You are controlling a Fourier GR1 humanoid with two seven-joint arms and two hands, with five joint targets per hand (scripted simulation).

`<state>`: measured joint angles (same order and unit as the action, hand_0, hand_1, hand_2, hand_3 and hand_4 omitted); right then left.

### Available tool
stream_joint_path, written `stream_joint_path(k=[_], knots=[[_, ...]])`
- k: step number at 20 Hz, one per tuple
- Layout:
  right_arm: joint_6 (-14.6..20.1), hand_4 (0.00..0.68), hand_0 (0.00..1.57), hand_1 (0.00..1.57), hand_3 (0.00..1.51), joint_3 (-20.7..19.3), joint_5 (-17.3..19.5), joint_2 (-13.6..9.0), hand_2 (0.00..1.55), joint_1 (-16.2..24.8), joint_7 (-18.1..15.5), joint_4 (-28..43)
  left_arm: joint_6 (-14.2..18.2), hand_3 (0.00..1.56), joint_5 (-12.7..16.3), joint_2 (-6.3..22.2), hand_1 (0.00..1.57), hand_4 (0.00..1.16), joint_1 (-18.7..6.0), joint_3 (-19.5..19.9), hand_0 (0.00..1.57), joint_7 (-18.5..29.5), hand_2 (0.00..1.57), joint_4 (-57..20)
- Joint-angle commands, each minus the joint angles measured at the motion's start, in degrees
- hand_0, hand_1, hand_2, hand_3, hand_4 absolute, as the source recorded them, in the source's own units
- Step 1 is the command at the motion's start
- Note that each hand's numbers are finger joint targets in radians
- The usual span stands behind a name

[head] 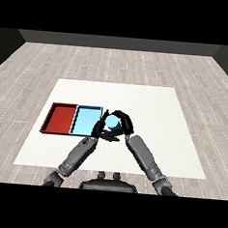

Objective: Pick the blue can and put it in the blue box

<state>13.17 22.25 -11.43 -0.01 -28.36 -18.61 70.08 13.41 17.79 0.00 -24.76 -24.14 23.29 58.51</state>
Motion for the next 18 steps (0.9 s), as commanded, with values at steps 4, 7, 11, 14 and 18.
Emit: stream_joint_path(k=[4,7,11,14,18], knots=[[1.43,0.617,1.42,1.42,1.4,3.53,-0.41,0.01,1.44,-0.08,1.5,2.45,2.15,0.0,-1.55,0.0,0.0,0.0,2.91,-3.17,0.0,-2.99,0.0,4.8],[4.55,0.612,1.4,1.4,1.39,7.54,-0.35,0.01,1.44,0.48,0.98,2.72,1.26,0.0,3.85,0.0,0.0,0.0,-1.42,-3.74,0.0,5.04,0.0,-3.48],[3.97,0.613,1.25,1.25,1.4,8.65,-2.93,0.01,1.41,-2.54,-0.54,-0.86,9.21,0.0,-5.76,0.0,0.0,0.28,-2.0,-5.72,0.0,0.7,0.0,-1.81],[6.45,0.604,1.42,1.42,1.39,10.93,-3.97,0.01,1.44,-4.11,0.83,-0.27,10.7,0.29,-8.28,0.9,0.41,0.57,-5.39,-4.89,0.41,-3.83,0.56,-3.64],[7.91,0.599,1.48,1.48,1.4,13.35,-6.54,-0.02,1.47,-6.49,0.24,-1.08,13.11,0.09,-12.15,0.49,0.39,0.13,-5.28,-8.42,0.39,-7.45,0.57,-0.56]])
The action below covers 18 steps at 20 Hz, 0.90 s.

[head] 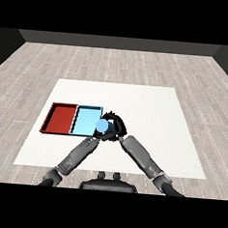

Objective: Pick the blue can and put it in the blue box

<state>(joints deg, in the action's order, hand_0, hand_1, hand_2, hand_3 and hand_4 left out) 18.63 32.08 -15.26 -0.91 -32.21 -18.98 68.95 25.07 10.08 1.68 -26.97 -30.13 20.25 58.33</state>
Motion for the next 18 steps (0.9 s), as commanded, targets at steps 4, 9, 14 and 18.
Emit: stream_joint_path(k=[4,9,14,18], knots=[[-0.13,0.59,1.45,1.45,1.39,-0.31,-0.21,0.22,1.46,-2.17,2.49,1.24,0.64,0.0,1.75,-1.49,0.0,0.43,-1.57,-0.27,0.0,2.29,0.0,-1.69],[0.59,0.604,1.44,1.44,1.39,1.48,-3.33,0.84,1.45,-0.65,-0.43,0.92,7.67,0.85,2.51,-1.55,0.95,0.69,1.74,-2.46,0.95,5.3,0.97,-0.11],[0.05,0.591,1.44,1.44,1.39,3.07,-2.38,0.84,1.45,1.03,-0.12,2.1,5.01,0.5,3.46,-1.58,0.58,0.66,0.79,-0.84,0.58,5.89,0.71,-1.99],[1.19,0.58,1.44,1.44,1.39,2.01,-1.1,0.01,1.45,1.89,2.38,5.2,-2.15,1.03,8.01,-1.2,1.18,0.63,0.55,3.94,1.18,3.69,1.19,-1.74]])
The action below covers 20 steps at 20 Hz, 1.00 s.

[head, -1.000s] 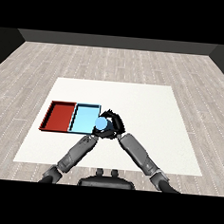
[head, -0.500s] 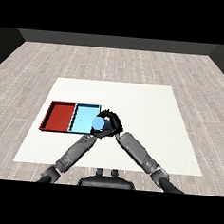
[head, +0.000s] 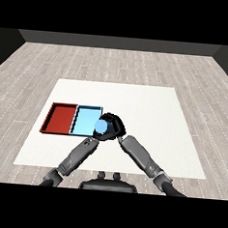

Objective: Pick the blue can and put it in the blue box

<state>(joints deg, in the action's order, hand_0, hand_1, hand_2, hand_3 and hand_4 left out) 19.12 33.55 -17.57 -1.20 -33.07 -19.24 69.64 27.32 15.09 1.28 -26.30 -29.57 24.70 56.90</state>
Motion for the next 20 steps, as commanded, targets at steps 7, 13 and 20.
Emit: stream_joint_path(k=[7,13,20], knots=[[-4.76,0.0,0.54,0.54,0.0,-2.73,-5.29,1.15,0.55,1.88,-1.1,-2.11,-1.16,1.45,4.53,-1.23,1.57,1.1,-0.68,1.06,1.57,-0.88,1.52,-1.72],[1.47,0.0,0.0,0.0,0.0,0.38,-5.59,1.18,0.0,-0.01,2.1,1.34,-0.07,1.45,8.37,-1.26,1.57,1.1,-6.78,0.33,1.57,0.54,1.52,-7.14],[-6.29,0.0,0.0,0.0,0.0,-8.15,-3.33,-0.19,0.0,1.89,4.05,1.33,0.37,1.5,4.01,-1.26,1.57,1.14,-2.15,0.45,1.57,0.35,1.57,-3.84]])
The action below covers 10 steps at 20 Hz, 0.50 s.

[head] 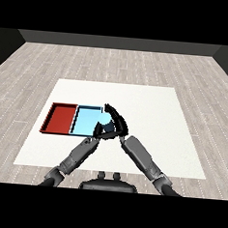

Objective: Pick the blue can and put it in the blue box

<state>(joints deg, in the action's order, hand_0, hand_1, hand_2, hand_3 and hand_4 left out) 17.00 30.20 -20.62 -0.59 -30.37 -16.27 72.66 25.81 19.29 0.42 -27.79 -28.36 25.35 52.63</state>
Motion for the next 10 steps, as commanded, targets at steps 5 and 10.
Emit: stream_joint_path(k=[5,10], knots=[[-5.4,0.0,0.0,0.0,0.0,-4.86,1.85,-0.5,0.0,3.72,2.66,4.75,-2.24,1.51,-3.87,-0.1,1.57,1.13,-1.26,4.51,1.57,1.3,1.57,-3.33],[-7.89,0.0,0.0,0.0,0.0,-7.72,1.06,-5.52,0.0,10.98,4.89,15.21,-0.58,1.5,-5.11,-0.4,1.57,1.13,0.69,4.4,1.57,0.47,1.57,-1.54]])
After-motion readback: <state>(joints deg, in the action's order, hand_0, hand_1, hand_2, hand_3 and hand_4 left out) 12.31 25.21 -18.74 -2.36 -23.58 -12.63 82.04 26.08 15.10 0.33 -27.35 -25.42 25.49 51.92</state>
